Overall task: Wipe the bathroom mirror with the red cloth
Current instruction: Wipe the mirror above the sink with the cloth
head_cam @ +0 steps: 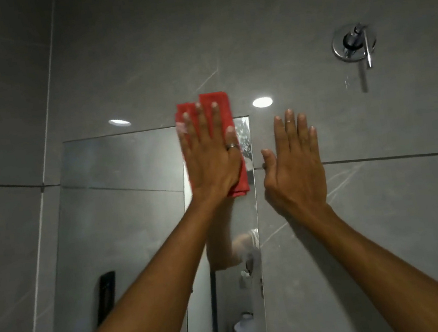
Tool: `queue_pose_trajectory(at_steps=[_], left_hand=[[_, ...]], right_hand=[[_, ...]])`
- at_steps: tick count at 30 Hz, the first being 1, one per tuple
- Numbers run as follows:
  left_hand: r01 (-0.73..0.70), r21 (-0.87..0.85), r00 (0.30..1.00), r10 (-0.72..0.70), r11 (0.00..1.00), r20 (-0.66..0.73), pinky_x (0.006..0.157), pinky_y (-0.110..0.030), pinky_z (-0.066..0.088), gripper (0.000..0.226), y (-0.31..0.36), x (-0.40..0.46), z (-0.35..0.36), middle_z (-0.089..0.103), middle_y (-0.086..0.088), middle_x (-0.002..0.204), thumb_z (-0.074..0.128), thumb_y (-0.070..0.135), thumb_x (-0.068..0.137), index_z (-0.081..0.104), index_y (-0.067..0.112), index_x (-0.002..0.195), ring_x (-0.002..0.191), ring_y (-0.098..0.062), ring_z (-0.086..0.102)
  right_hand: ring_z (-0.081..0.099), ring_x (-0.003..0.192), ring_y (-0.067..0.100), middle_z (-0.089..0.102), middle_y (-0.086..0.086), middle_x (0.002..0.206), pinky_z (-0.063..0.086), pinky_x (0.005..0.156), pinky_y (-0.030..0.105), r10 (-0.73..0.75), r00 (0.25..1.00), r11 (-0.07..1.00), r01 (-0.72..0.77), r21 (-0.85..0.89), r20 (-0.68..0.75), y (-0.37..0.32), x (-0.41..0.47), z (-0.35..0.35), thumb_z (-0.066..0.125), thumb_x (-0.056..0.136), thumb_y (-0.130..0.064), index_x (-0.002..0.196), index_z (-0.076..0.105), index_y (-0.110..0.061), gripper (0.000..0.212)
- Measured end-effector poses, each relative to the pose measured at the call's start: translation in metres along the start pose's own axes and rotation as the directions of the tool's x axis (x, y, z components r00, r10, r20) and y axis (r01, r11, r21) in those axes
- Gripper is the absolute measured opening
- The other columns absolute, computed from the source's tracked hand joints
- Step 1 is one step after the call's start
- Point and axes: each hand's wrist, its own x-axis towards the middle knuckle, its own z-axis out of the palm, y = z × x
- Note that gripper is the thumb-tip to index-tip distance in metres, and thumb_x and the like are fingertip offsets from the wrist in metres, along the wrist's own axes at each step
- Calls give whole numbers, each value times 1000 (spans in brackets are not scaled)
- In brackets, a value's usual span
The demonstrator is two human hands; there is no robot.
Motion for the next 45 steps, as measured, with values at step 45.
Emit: queue_pose_trajectory(at_steps=[45], left_hand=[[-97, -85, 952, 117, 992, 281, 131, -51, -4, 74, -34, -440, 7, 6, -7, 174, 34, 58, 104, 1, 35, 165, 162, -33, 1]], right_hand=[[14, 160, 36, 18, 14, 172, 6, 127, 59, -107, 954, 961, 172, -219, 280, 17, -242, -25, 28, 109, -46, 166, 15, -19, 64]])
